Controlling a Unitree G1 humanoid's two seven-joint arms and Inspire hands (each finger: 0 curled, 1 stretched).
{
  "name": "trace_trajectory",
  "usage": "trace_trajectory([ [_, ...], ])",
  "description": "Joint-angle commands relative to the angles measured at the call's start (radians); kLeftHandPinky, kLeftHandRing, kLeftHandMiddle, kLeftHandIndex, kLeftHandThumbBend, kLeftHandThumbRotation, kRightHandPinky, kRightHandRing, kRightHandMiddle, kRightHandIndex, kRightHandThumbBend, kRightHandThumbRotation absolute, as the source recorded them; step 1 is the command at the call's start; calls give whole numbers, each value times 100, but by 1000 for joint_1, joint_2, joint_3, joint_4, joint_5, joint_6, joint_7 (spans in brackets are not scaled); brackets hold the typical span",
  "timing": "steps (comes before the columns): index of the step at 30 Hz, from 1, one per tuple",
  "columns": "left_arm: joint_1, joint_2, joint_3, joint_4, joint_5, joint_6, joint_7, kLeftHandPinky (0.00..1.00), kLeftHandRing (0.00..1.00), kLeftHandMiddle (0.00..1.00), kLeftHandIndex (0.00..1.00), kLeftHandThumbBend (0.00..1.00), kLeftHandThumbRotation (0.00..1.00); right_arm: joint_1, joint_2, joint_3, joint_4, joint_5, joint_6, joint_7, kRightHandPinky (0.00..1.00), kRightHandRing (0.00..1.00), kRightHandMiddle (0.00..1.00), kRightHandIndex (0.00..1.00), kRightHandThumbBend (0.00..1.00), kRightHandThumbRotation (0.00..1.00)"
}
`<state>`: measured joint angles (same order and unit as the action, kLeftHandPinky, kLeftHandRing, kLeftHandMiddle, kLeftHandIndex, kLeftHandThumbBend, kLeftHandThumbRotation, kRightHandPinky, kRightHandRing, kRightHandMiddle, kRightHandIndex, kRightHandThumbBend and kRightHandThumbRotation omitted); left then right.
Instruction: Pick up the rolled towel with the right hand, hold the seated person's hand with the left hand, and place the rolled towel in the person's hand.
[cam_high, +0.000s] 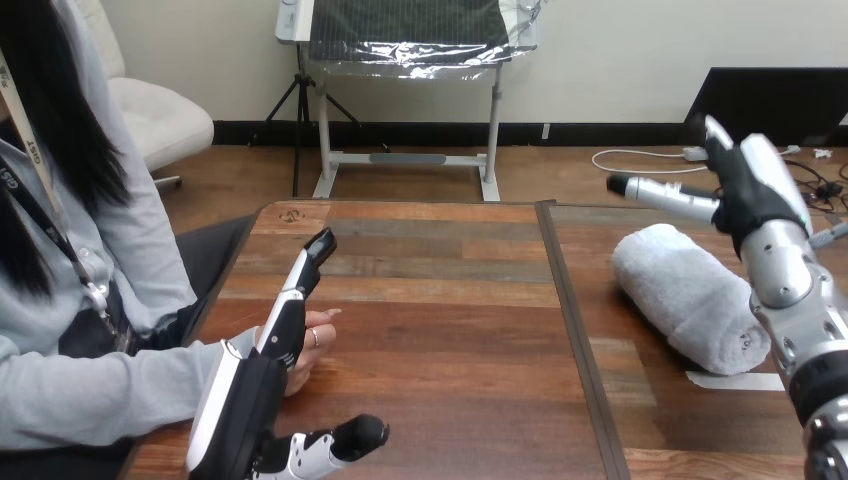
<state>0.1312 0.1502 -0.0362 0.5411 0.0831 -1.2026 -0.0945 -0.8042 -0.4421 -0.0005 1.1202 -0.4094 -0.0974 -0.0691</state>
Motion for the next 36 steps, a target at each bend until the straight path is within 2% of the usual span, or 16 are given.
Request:
trace_trajectory([
  [1, -31, 4, -4, -28, -28, -44, -4, 100, 100, 98, 97, 100, 74, -222, -59, 35, 128, -24, 29, -41, 82, 97, 97, 98, 100, 54],
  [5, -25, 3, -1, -37, -27, -46, -2, 100, 100, 98, 97, 100, 74, -236, -63, 57, 162, -45, 59, -36, 82, 97, 97, 98, 100, 54],
  [14, -10, 10, -6, -58, -45, -42, -9, 100, 100, 99, 98, 100, 74, -237, -64, 79, 209, -61, 104, -22, 87, 99, 99, 99, 100, 54],
  [25, 10, 9, -10, -85, -71, -42, -22, 100, 100, 100, 98, 100, 71, -226, -62, 116, 237, -85, 155, -10, 90, 100, 100, 100, 100, 57],
  [29, 16, 13, -7, -92, -72, -47, -25, 100, 100, 100, 98, 100, 70, -220, -61, 140, 245, -108, 178, -8, 90, 100, 100, 100, 100, 60],
  [36, 32, 17, -7, -111, -79, -45, -32, 100, 100, 100, 98, 100, 70, -205, -61, 157, 252, -120, 193, -8, 91, 100, 100, 99, 100, 62],
])
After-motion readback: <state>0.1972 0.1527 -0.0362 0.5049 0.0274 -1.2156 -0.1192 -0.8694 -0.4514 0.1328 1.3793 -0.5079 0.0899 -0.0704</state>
